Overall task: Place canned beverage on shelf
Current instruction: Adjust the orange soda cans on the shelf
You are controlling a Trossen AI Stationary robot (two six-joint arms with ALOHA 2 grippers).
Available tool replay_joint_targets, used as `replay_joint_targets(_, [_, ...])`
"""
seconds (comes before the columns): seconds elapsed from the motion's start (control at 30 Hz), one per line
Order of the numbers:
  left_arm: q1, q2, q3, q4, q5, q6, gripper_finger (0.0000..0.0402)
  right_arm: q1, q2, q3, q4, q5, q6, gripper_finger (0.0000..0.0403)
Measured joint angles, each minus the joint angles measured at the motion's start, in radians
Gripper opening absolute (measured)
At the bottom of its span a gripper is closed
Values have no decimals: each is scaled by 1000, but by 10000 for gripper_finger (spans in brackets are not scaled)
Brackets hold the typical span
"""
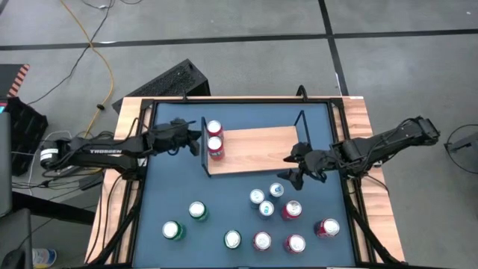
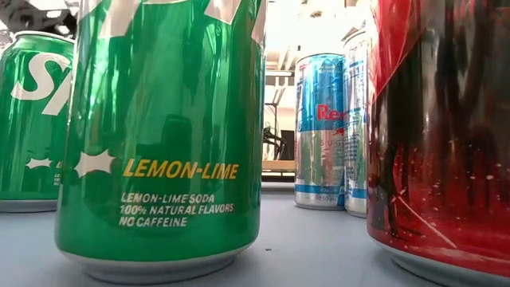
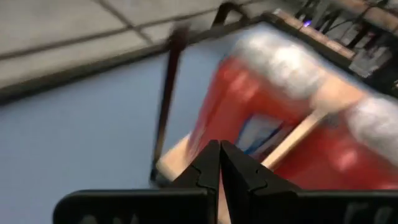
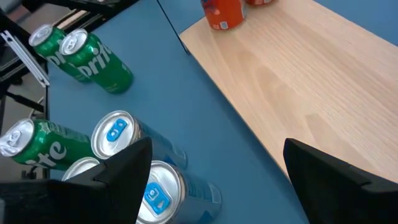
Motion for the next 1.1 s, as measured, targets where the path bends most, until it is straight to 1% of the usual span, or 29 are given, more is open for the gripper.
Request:
replay_joint_targets(0.13, [1, -5, -48, 74, 7, -47, 0, -1, 0, 0, 13, 0, 0, 347])
replay_joint_targets(0.23, [1, -4, -53, 116, 73, -35, 0, -1, 0, 0, 23, 2, -5, 347])
replay_joint_targets(0.33, [1, -6, -52, 136, 108, -50, 0, -10, 0, 0, 60, 16, -35, 347])
replay_joint_targets(0.4, [1, -25, -52, 107, 120, -66, 0, -29, 7, 0, 120, 19, -95, 347])
replay_joint_targets(0.57, [1, -114, -52, 6, 121, -116, 0, -99, 66, 1, 345, 33, -257, 347])
replay_joint_targets(0.7, [0, -207, -52, -100, 53, -171, 0, -149, 134, 1, 492, 18, -328, 347])
replay_joint_targets(0.8, [0, -257, -52, -158, 46, -199, 0, -172, 200, 3, 610, 10, -402, 347])
replay_joint_targets(0.87, [-1, -283, -51, -182, 47, -217, 0, -178, 262, 41, 650, 8, -462, 347])
replay_joint_targets(0.97, [-8, -299, -52, -189, 54, -230, 0, -185, 358, 127, 621, 7, -537, 347])
replay_joint_targets(1.1, [-26, -307, -51, -204, 53, -229, 0, -199, 475, 277, 571, 7, -595, 347])
